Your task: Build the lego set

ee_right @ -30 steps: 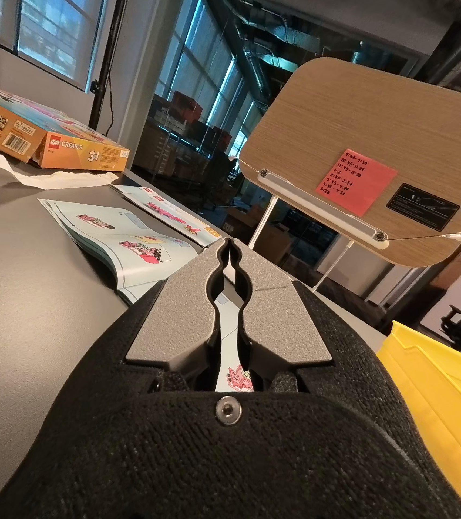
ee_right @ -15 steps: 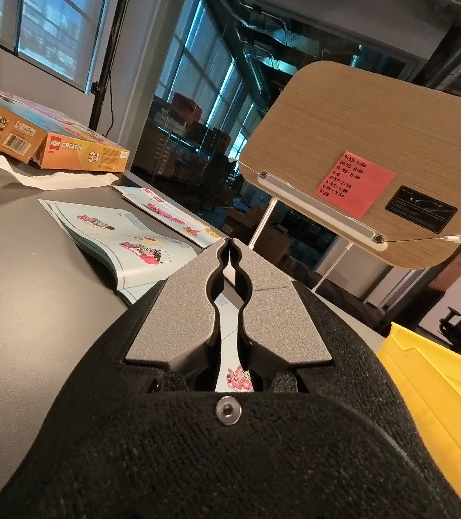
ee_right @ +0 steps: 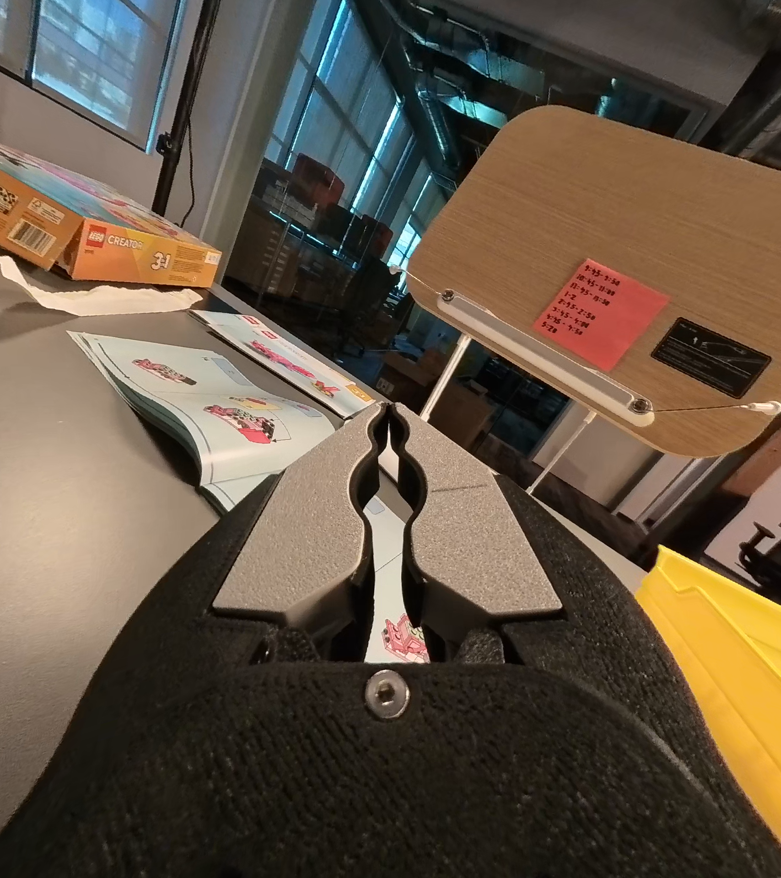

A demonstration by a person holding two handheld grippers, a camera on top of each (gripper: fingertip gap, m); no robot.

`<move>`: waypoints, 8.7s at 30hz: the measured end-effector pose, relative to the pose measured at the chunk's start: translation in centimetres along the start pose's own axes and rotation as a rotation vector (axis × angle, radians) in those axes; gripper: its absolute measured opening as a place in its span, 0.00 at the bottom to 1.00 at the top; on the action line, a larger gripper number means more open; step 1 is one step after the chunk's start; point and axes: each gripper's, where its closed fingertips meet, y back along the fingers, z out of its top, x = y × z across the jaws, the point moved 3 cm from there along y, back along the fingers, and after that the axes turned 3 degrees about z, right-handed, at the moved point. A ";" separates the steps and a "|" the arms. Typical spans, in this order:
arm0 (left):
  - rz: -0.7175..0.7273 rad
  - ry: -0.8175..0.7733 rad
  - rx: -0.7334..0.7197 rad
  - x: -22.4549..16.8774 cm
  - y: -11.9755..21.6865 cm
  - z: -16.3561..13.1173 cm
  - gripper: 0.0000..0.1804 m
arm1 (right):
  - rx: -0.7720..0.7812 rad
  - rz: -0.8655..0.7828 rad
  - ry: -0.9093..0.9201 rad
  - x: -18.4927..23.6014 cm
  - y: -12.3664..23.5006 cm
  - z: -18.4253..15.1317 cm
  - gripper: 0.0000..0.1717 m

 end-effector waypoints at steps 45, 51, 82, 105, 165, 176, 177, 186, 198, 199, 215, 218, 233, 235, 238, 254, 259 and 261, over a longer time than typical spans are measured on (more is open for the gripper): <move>0.173 0.107 0.216 18.4 -7.0 -6.6 0.00 | 0.123 -0.042 0.128 0.1 -0.9 -1.5 0.00; 0.270 0.088 0.317 19.2 -5.5 -8.7 0.00 | 0.126 -0.041 0.132 0.2 -0.9 -1.5 0.00; 0.326 0.196 0.693 17.8 3.1 -14.8 0.00 | 0.098 -0.033 0.111 0.2 -0.7 -1.2 0.00; 0.267 0.148 0.639 20.3 -3.0 -10.7 0.00 | 0.068 -0.059 0.061 -0.5 -0.4 -0.9 0.00; 0.419 0.124 0.190 20.7 -3.5 -7.2 0.00 | 0.046 -0.018 0.082 0.3 -0.5 -0.5 0.00; 0.803 -0.109 -0.078 23.3 0.5 -3.4 0.00 | 0.048 -0.017 0.076 0.3 -0.5 -0.5 0.00; 0.803 -0.108 -0.090 23.3 0.7 -3.2 0.00 | 0.048 -0.017 0.074 0.3 -0.5 -0.5 0.00; 0.773 -0.085 -0.116 23.3 0.9 -3.1 0.00 | 0.051 -0.012 0.073 0.3 -0.6 -0.6 0.00; 0.748 0.016 -0.340 24.4 4.6 -0.4 0.00 | 0.051 -0.009 0.067 0.3 -0.6 -0.7 0.00; 0.735 0.035 -0.311 24.8 4.7 -0.4 0.01 | 0.052 -0.011 0.065 0.2 -0.6 -0.7 0.00; 0.353 0.218 0.337 25.0 -2.4 -4.3 0.12 | 0.060 -0.012 0.067 0.2 -0.6 -0.8 0.00; 0.137 0.304 0.247 23.0 -3.5 -3.0 0.16 | 0.060 -0.012 0.066 0.2 -0.6 -0.8 0.00; 0.136 0.321 0.153 23.5 -6.8 -2.0 0.32 | 0.059 -0.006 0.068 0.3 -0.7 -0.8 0.00; 0.189 0.278 0.162 23.9 -7.2 -1.9 0.34 | 0.059 -0.005 0.068 0.3 -0.7 -0.8 0.00; 0.235 0.234 0.195 24.0 -7.7 -2.0 0.34 | 0.060 -0.004 0.070 0.4 -0.7 -0.8 0.00; 0.335 0.122 0.379 23.2 -6.9 -5.9 0.23 | 0.059 0.006 0.074 0.5 -0.7 -0.8 0.00; 0.333 0.134 0.392 22.4 -5.8 -7.4 0.16 | 0.060 0.009 0.077 0.6 -0.7 -0.8 0.00; 0.342 0.158 0.377 22.3 -5.4 -7.9 0.13 | 0.061 0.011 0.079 0.6 -0.7 -0.8 0.00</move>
